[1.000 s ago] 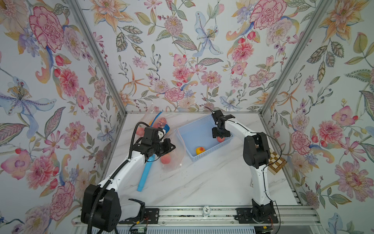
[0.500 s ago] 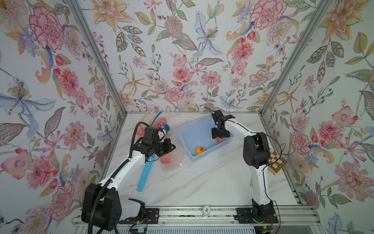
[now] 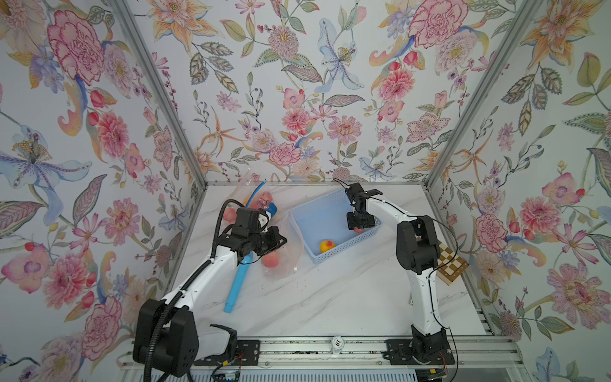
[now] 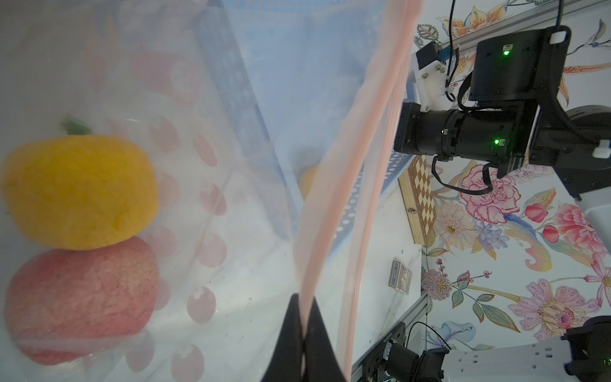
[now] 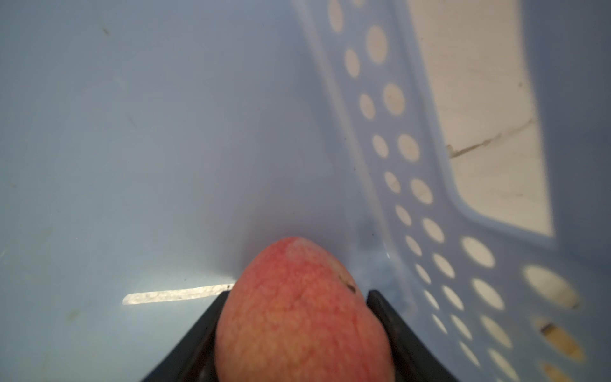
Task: Place the peach in a zip-top bag and seal the zipper
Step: Pick up the peach from the basket.
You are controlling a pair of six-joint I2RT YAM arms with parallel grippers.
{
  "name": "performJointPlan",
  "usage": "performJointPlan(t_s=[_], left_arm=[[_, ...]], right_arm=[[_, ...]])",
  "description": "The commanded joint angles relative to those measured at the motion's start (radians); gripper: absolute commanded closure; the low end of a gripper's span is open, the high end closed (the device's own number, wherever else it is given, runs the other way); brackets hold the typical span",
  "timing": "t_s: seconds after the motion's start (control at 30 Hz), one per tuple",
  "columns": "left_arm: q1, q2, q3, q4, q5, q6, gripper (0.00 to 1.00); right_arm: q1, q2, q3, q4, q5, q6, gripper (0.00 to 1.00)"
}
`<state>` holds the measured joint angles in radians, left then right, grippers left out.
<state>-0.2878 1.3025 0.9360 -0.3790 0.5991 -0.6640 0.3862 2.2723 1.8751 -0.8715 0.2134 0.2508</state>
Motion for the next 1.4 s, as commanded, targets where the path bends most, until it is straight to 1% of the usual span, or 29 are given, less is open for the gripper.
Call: performJointPlan(t_s=[0.0,0.13,0.37,0.57,0.7,0.9,1.0,1.1,1.23,1.3,1.37], left_arm=[[0.009,0.001,-0.014,0.014,0.015,-0.015,1.0],[0.008,0.003,-0.014,0.015,0.016,-0.016,1.0],[0.009,0.004,-0.019,0.02,0.018,-0.017,1.0],[0.009,0.003,-0.02,0.023,0.017,-0.017,1.0],[0.008,0.003,-0.02,0.025,0.018,-0.017,1.0],[0.009,0.009,-0.015,0.029,0.015,-0.019,1.0],[0.008,0.015,-0.006,0.029,0.019,-0.019,1.0],[0.009,0.017,0.0,0.031,0.021,-0.02,1.0],[0.009,0.019,0.003,0.035,0.024,-0.024,1.0],[0.009,0.019,0.006,0.034,0.027,-0.025,1.0],[0.009,0.018,0.011,0.031,0.027,-0.024,1.0]], right_arm=[[0.015,0.006,0.006,-0.023,0.001,-0.009,0.42],[0.035,-0.007,0.028,-0.021,0.0,-0.017,0.49],[0.09,-0.039,0.052,-0.004,0.009,-0.03,0.54],[0.126,-0.109,0.042,0.05,-0.065,-0.023,0.56],[0.155,-0.174,0.023,0.09,-0.093,-0.025,0.56],[0.262,-0.334,-0.095,0.24,-0.11,-0.075,0.56],[0.304,-0.419,-0.171,0.336,-0.156,-0.082,0.56],[0.339,-0.501,-0.258,0.45,-0.239,-0.055,0.56],[0.373,-0.583,-0.391,0.645,-0.363,0.02,0.56],[0.387,-0.594,-0.424,0.696,-0.397,0.042,0.56],[0.405,-0.591,-0.435,0.719,-0.405,0.051,0.56]])
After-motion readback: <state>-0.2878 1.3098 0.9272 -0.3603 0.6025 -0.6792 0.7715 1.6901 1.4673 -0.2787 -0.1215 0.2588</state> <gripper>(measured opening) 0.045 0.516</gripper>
